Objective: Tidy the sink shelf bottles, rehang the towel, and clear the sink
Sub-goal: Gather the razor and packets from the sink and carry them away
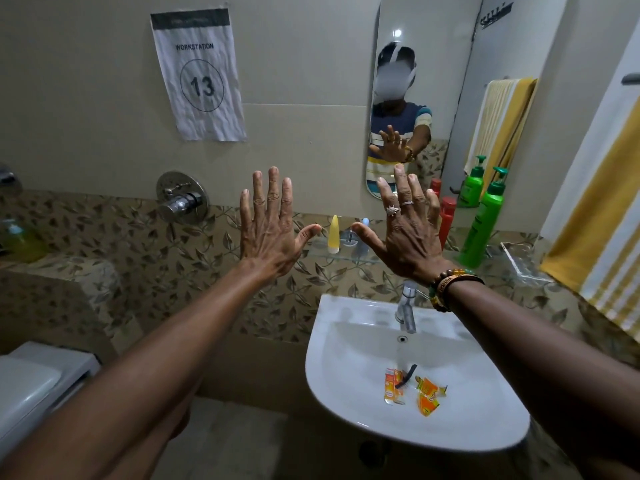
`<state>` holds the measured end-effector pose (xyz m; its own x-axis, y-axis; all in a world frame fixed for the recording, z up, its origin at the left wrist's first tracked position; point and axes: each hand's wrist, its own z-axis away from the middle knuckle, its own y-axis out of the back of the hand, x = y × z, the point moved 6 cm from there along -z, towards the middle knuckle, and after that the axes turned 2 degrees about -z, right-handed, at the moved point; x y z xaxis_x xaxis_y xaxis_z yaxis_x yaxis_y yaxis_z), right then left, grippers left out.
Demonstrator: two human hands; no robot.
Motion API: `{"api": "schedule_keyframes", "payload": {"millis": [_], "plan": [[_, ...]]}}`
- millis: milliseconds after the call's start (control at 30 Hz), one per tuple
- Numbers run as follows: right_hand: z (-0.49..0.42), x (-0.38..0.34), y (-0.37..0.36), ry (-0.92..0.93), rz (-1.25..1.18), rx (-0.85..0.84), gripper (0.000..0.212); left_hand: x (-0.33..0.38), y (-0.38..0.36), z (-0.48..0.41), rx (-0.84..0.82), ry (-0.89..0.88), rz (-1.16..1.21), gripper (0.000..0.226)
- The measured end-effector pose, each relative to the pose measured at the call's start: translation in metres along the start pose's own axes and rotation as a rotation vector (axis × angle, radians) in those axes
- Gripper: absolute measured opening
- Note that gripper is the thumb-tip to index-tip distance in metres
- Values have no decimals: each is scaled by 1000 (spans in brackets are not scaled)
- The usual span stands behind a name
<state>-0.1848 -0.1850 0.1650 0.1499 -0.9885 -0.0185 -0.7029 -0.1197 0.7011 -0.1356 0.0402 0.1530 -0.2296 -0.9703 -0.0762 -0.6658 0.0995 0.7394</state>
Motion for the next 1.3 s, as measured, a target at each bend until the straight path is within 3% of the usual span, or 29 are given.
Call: {"api": "schedule_keyframes", "payload": {"millis": [600, 1300], "plan": [[16, 27, -3, -61, 155, -13, 90, 19, -36, 3, -128, -68, 80, 103], [-17, 102, -50, 32, 44, 124, 82, 76, -87, -43, -101, -77, 14, 104]]}}
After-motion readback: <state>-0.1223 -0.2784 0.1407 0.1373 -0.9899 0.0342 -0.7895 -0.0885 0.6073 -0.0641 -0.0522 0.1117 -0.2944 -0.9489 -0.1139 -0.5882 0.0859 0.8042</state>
